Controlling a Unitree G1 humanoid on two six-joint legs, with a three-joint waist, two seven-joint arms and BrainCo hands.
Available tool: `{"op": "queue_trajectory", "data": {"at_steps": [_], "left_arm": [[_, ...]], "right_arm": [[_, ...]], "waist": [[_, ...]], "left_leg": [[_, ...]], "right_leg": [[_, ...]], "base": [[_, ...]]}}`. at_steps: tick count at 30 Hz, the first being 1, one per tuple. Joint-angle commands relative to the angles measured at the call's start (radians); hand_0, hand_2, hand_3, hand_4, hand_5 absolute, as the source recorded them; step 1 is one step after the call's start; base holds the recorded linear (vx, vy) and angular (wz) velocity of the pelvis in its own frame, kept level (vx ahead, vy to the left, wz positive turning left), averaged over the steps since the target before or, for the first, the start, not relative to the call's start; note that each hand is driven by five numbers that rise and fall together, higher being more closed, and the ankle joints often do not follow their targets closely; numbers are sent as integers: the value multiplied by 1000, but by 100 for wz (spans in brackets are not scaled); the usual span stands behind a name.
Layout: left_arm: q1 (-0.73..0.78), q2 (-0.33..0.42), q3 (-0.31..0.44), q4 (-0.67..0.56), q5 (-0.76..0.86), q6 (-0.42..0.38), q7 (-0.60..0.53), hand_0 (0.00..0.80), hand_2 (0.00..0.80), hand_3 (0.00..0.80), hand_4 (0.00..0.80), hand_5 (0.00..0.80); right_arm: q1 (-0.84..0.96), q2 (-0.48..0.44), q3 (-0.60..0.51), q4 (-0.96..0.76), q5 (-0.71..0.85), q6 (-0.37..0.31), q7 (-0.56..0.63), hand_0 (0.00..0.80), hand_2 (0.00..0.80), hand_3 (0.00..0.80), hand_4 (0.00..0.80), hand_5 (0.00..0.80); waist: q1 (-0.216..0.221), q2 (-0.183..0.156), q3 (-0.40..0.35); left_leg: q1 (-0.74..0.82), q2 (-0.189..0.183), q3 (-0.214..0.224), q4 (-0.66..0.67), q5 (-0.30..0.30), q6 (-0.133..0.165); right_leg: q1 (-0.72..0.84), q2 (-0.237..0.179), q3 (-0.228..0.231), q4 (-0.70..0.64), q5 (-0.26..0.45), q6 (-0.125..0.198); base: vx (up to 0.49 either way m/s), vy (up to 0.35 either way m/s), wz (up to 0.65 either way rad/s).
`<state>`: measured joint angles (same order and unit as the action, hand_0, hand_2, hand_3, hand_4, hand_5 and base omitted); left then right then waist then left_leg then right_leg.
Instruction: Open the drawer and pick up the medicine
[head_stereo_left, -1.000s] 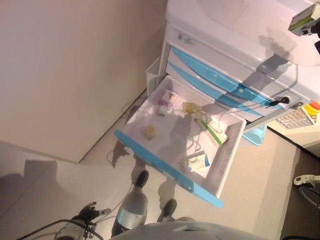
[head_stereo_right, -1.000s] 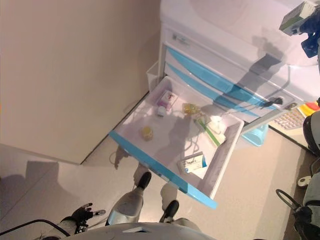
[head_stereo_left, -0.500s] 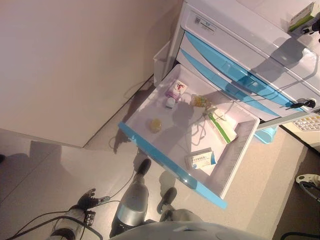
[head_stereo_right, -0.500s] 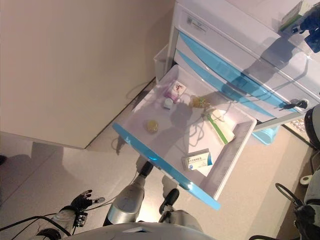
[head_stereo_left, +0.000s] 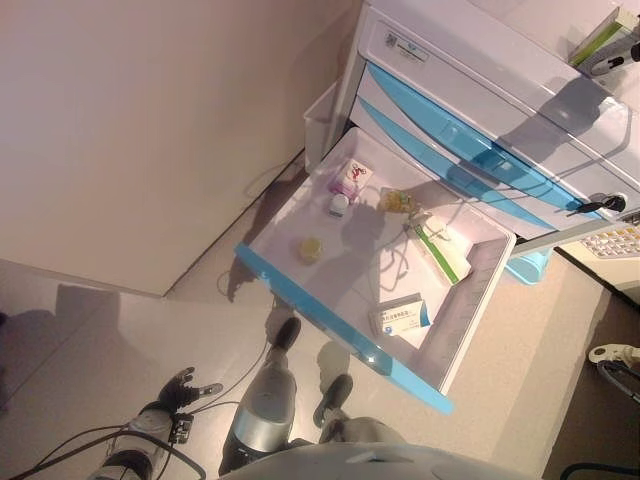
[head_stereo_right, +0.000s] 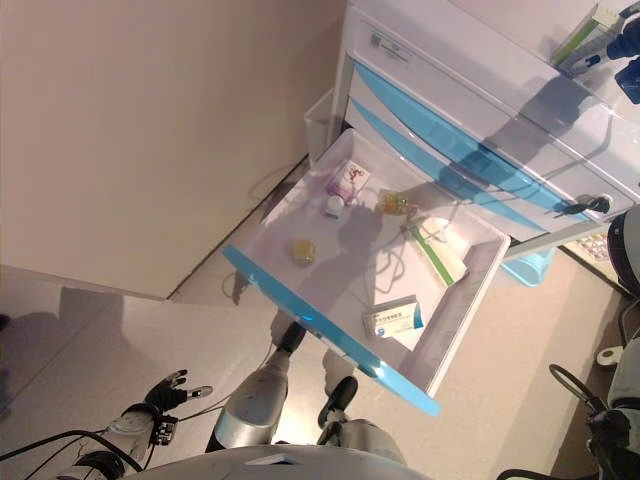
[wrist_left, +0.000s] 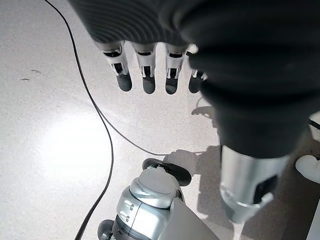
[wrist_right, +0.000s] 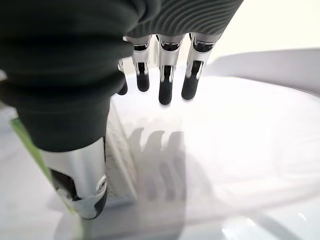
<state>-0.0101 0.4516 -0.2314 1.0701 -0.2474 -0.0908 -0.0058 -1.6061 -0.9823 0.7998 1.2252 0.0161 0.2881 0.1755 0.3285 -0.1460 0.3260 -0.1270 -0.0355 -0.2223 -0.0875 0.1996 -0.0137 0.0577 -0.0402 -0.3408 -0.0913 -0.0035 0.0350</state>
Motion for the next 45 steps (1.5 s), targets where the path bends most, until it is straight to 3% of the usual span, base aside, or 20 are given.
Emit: {"op": "queue_trajectory", "data": {"at_steps": [1, 7, 14, 19, 25, 28, 36, 39, 45], "left_arm": [[59, 37, -23, -3, -29, -16, 11, 0, 0, 0, 0, 0], [63, 38, -18, 5, -28, -20, 6, 0, 0, 0, 0, 0], [69, 49, -9, -5, 6, -9, -7, 0, 0, 0, 0, 0], [70, 51, 5, -9, 46, 24, -13, 0, 0, 0, 0, 0], [65, 37, 12, 9, 79, 41, -14, 0, 0, 0, 0, 0], [52, 31, 14, 24, 80, 42, -15, 0, 0, 0, 0, 0], [14, -3, -36, 54, 96, 13, -21, 0, 0, 0, 0, 0], [-6, -25, -49, 33, 98, 35, -23, 0, 0, 0, 0, 0], [-35, -53, -71, 10, 104, 67, -21, 0, 0, 0, 0, 0]], "right_arm": [[-41, -38, 58, -56, 20, -54, -120, 0, 0, 0, 0, 0], [-21, -44, 31, -76, 38, -66, -190, 0, 0, 0, 0, 0], [3, -58, 28, -117, 81, -101, -127, 0, 0, 0, 0, 0], [76, -75, -6, -229, 194, -153, -8, 0, 0, 0, 0, 0], [220, -116, -125, -393, 352, -199, 14, 0, 0, 0, 0, 0], [343, -139, -260, -490, 489, -235, -48, 0, 0, 0, 0, 0], [634, -99, -721, -576, 826, -476, -342, 0, 0, 0, 0, 0], [786, -30, -866, -619, 845, -516, -382, 0, 0, 0, 0, 0], [1024, 106, -970, -651, 733, -552, -432, 0, 0, 0, 0, 0]], "waist": [[2, -4, 11], [1, -3, 7], [-11, -7, -2], [-44, -14, -25], [-100, -9, -60], [-141, -5, -80], [-214, 34, -133], [-238, 57, -145], [-278, 85, -158]], "left_leg": [[59, -52, 14, 19, -174, 25], [66, -52, 22, 21, -182, 27], [77, -50, 34, 21, -189, 29], [102, -48, 53, 22, -202, 34], [137, -44, 86, 19, -215, 35], [154, -35, 114, 13, -220, 33], [182, -21, 177, 7, -244, 24], [191, -20, 199, 6, -249, 22], [201, -14, 233, 3, -252, 19]], "right_leg": [[-55, -12, 14, 106, -15, 25], [-51, -14, 16, 104, -12, 30], [-48, -16, 23, 105, -9, 36], [-36, -14, 45, 109, -10, 38], [-19, -8, 81, 104, -7, 41], [-14, -1, 104, 96, -4, 43], [-7, 8, 153, 61, 7, 54], [-4, 8, 173, 45, 15, 55], [-5, 9, 202, 24, 25, 56]], "base": [[0, 0, 0], [-1, -2, -1], [-23, -21, -10], [-32, -19, -8], [-40, -8, -23], [-70, -36, -25], [-85, -30, -28], [-66, 8, -25], [-63, -19, -28]]}}
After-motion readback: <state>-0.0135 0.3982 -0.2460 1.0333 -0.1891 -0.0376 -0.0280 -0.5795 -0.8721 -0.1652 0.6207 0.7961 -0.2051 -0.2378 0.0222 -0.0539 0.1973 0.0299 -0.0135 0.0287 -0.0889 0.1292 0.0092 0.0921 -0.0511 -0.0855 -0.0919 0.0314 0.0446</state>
